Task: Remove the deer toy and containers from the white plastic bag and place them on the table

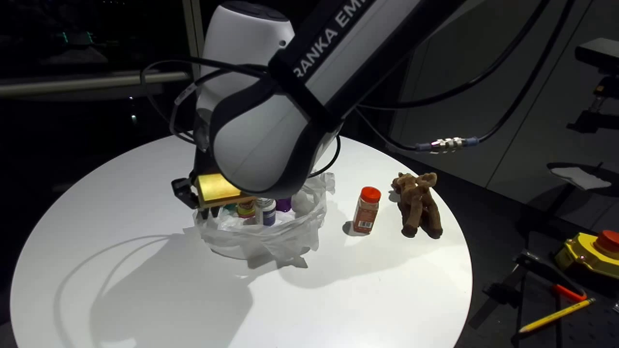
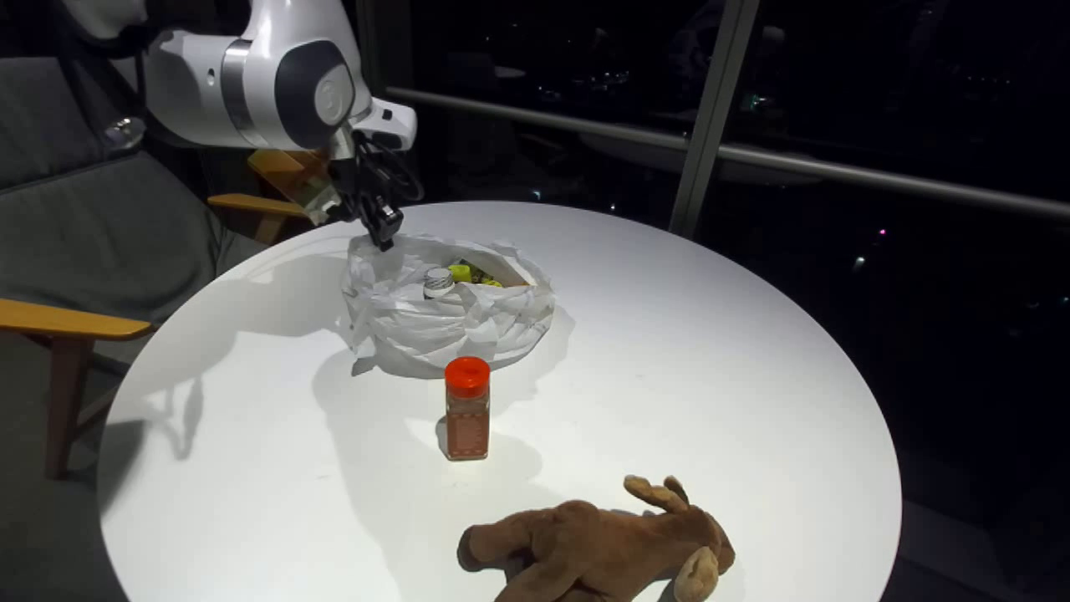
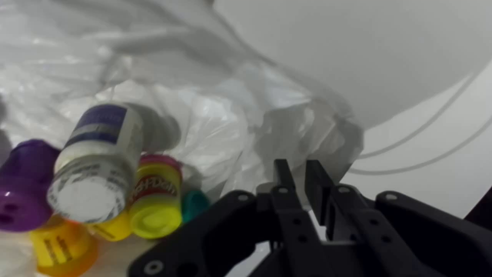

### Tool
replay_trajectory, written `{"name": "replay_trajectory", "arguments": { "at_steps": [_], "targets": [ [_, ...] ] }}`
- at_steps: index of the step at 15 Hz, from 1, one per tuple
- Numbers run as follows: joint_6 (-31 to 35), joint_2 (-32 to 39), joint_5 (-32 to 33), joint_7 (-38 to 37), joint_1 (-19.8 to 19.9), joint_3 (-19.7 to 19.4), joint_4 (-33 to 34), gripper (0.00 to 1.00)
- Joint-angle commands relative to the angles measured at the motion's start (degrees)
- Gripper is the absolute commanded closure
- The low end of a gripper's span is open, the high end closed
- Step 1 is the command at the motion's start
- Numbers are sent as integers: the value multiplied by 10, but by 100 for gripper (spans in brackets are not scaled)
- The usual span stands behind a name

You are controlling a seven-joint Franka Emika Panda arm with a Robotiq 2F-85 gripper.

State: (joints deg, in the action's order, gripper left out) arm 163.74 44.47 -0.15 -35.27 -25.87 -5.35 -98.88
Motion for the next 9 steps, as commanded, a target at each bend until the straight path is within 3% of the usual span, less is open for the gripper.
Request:
{"name": "replay_trajectory", "arguments": {
  "at_steps": [1, 3, 4, 7, 9],
  "targets": [
    [14, -23, 32, -42, -59, -95, -6, 50],
    [-20, -44, 41, -44, -66, -111, -16, 36],
    [-43, -57, 38, -35, -57, -101, -21, 28],
    [-169, -90, 12, 26, 9, -20, -24, 6],
    [-242, -90, 4, 58, 41, 16, -13, 0]
  ]
}}
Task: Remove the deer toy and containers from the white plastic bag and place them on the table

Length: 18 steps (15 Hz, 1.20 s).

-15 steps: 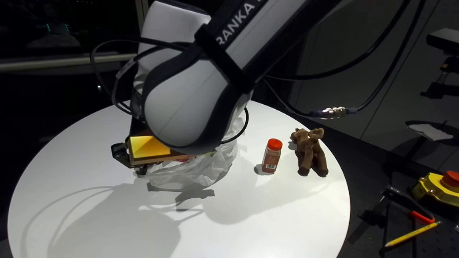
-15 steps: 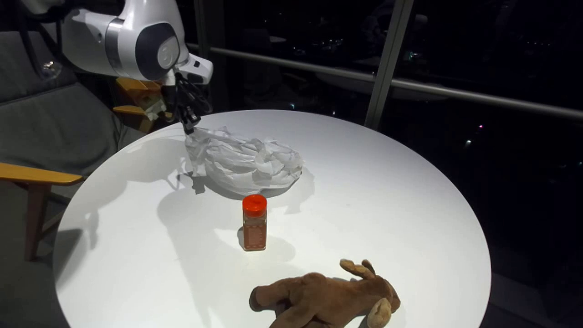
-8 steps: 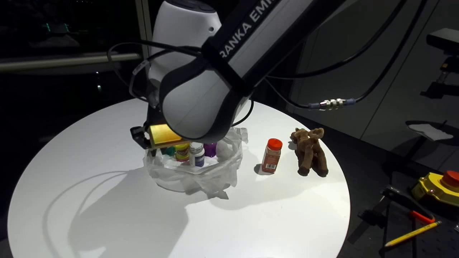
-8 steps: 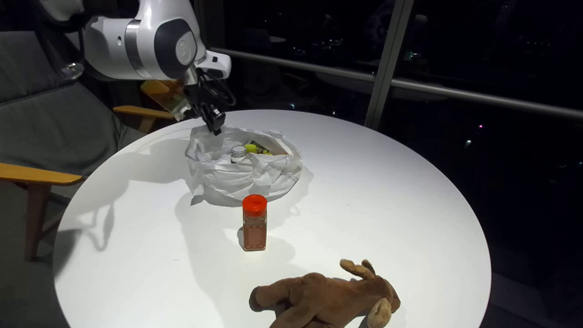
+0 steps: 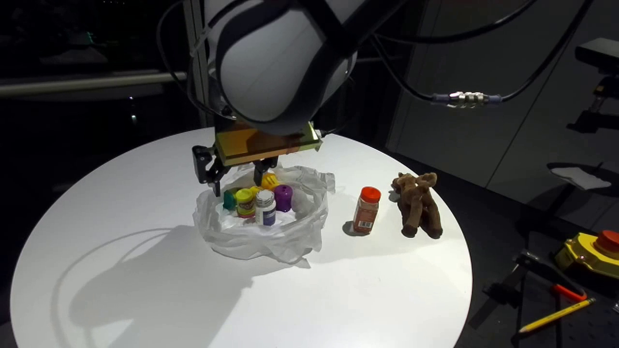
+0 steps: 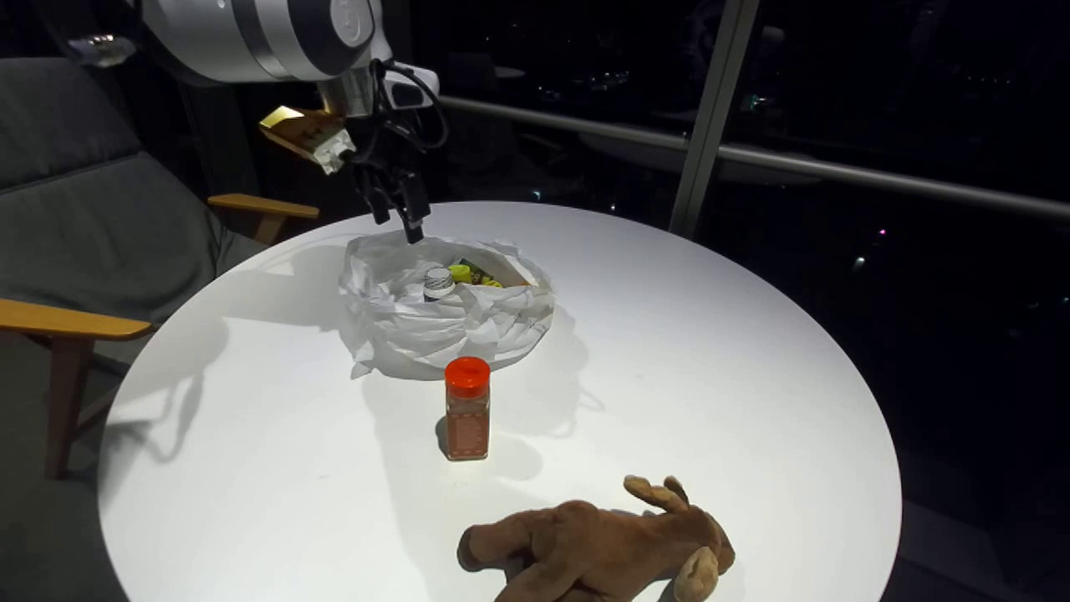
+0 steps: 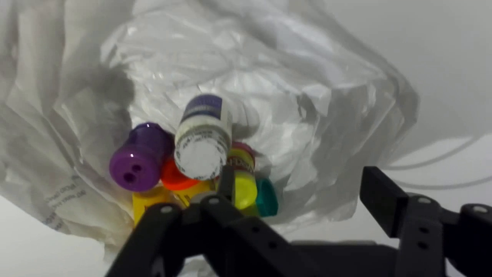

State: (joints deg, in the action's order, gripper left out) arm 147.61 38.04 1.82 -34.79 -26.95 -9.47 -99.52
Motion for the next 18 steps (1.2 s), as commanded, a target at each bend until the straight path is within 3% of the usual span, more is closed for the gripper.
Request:
{"name": "replay_trajectory", "arguments": {
  "at_steps": [1, 5, 12, 18],
  "targets": [
    [-122, -22, -21, 61, 65, 69, 4, 0],
    [-176, -9, 17, 37, 71, 56, 21, 0],
    [-111, -3, 45, 33, 75, 53, 13, 0],
    [-101, 17, 37, 40, 86, 57, 25, 0]
  ]
}}
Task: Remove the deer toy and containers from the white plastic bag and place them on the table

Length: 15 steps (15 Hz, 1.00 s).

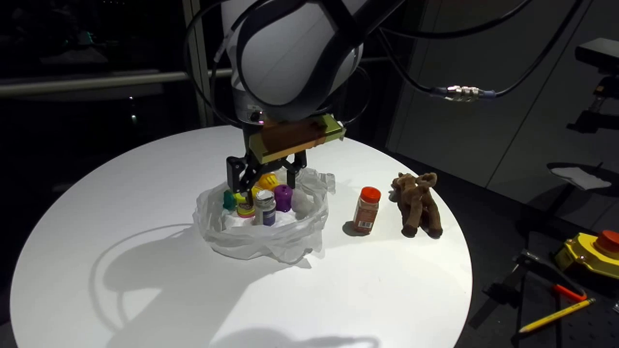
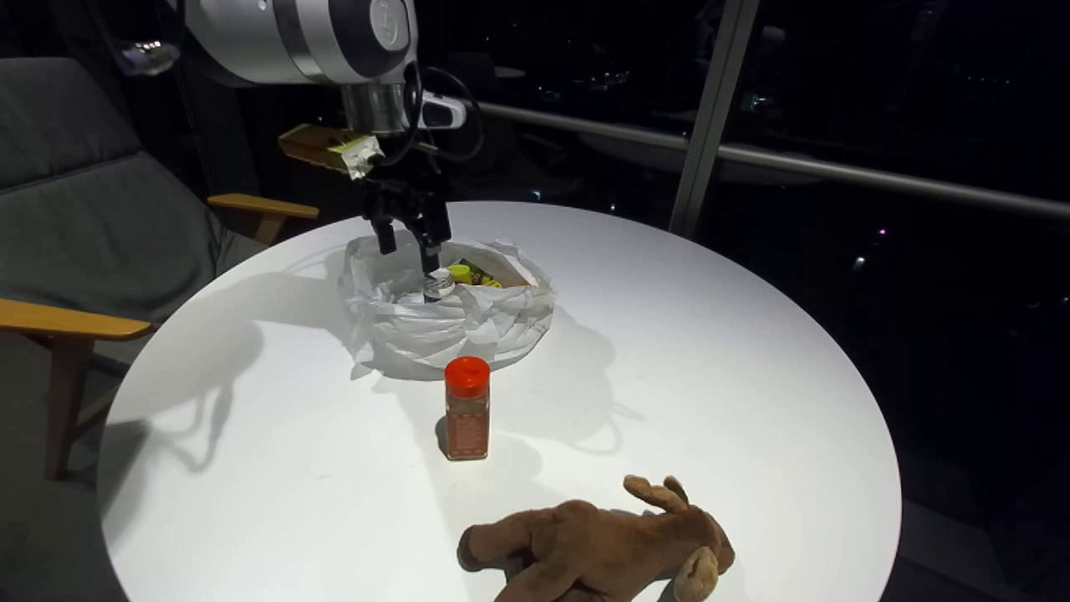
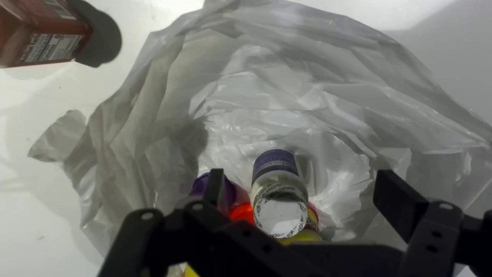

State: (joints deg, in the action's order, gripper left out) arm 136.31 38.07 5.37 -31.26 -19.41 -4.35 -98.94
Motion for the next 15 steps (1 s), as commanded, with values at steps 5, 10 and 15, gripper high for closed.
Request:
{"name": "replay_trajectory", "arguments": {
  "at_steps": [5, 10, 15],
  "targets": [
    [13, 42, 1, 4, 15, 2, 43, 0],
    [3, 71, -4, 8, 20, 3, 78, 0],
    [-4, 96, -2, 8, 21, -1, 110, 27]
  ]
}}
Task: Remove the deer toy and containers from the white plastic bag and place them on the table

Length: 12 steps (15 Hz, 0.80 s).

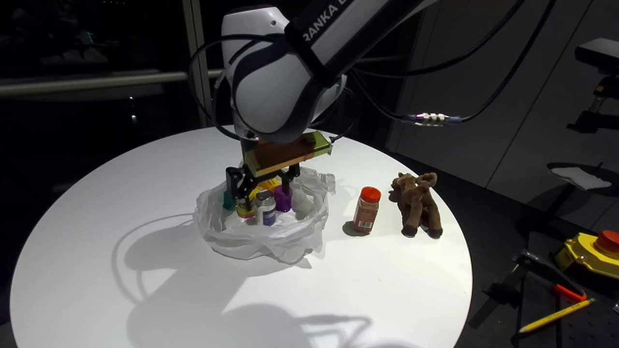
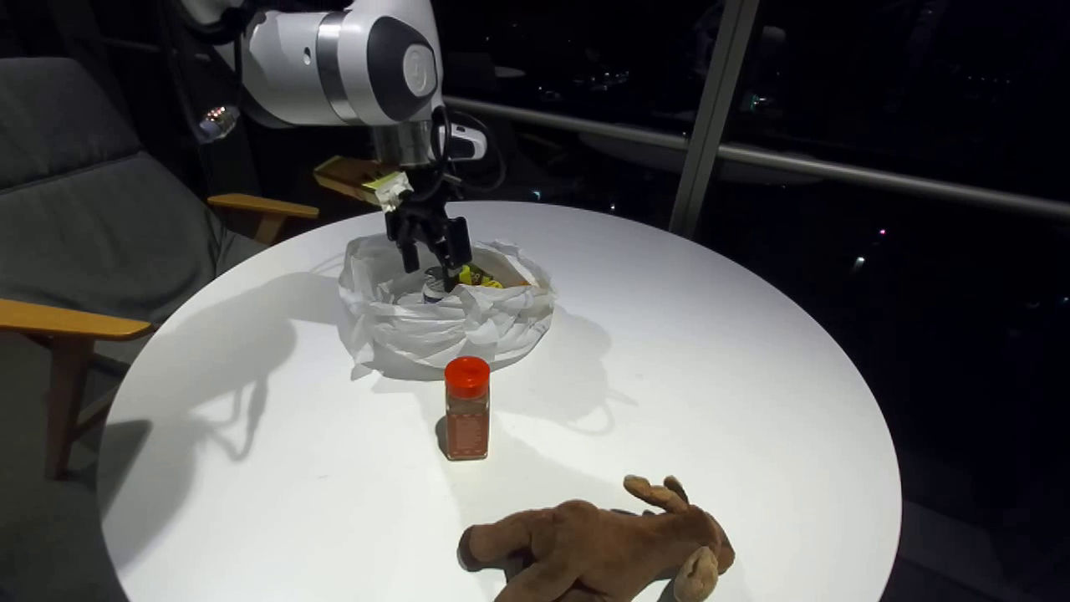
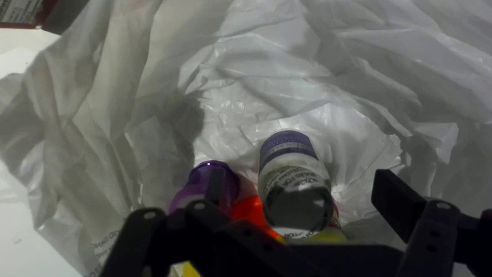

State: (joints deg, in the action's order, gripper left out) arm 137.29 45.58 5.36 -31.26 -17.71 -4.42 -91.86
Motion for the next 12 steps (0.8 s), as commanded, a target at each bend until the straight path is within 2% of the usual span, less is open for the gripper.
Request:
{"name": "replay_trajectory", "arguments": {
  "at_steps": [1, 2, 8, 12],
  "targets": [
    [-16, 26, -2, 8, 5, -2, 45, 27],
    [-17, 28, -1, 8, 4, -3, 48, 28],
    [-29, 17, -2, 2, 2, -5, 42, 75],
    [-28, -17, 11, -37, -20, -23, 11, 75]
  ]
}}
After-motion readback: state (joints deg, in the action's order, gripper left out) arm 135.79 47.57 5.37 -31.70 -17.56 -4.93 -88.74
